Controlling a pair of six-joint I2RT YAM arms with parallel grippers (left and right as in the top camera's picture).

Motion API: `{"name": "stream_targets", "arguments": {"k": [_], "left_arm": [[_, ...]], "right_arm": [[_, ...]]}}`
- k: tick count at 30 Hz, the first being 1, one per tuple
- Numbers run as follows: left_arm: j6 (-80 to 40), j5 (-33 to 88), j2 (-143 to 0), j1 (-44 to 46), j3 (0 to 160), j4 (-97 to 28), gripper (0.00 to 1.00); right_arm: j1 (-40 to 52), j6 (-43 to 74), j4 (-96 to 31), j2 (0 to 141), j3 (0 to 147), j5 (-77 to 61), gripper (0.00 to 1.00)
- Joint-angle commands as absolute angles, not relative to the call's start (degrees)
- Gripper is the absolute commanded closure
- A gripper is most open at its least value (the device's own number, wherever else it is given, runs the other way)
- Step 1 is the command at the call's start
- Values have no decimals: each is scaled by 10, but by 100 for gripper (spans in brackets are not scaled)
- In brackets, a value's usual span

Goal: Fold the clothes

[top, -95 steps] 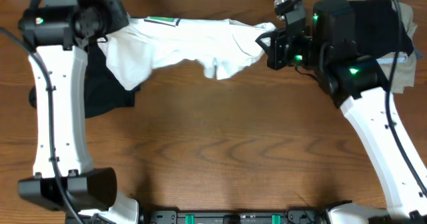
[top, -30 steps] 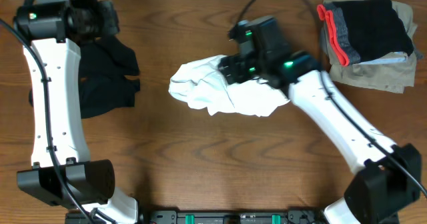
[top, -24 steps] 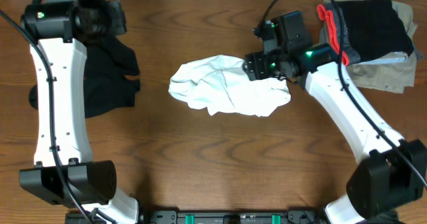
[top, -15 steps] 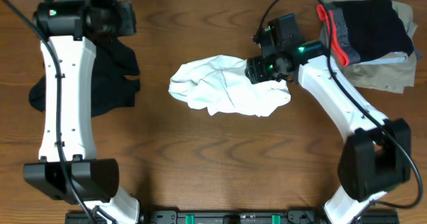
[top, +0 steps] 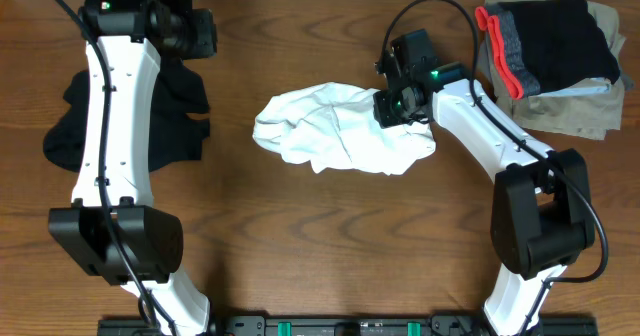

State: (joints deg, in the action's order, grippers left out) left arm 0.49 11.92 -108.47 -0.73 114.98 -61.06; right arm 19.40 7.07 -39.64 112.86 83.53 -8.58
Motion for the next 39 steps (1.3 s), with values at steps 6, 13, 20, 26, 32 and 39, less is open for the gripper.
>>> {"name": "stream_targets", "arguments": {"k": [6,13,20,26,32,39], "left_arm": [[15,124,-1087,-8,1153,-603,72],[15,124,-1087,-8,1153,-603,72],[19,124,-1087,-8,1153,-604,72],[19,124,-1087,-8,1153,-607,72],[21,143,-1087,-1,1153,-615,73],[36,161,-1098,48,1153,-684,73]], "right_arm": [[199,77,-396,1097,852,-123,97],[244,77,-395,1050,855,-199,99],[337,98,-416,1050,855,-182,99],[335,102,-412,1047,855,-170,62],[307,91,-406,1016,855,-168,28],[224,98,-399,959,856,-107,23]]}}
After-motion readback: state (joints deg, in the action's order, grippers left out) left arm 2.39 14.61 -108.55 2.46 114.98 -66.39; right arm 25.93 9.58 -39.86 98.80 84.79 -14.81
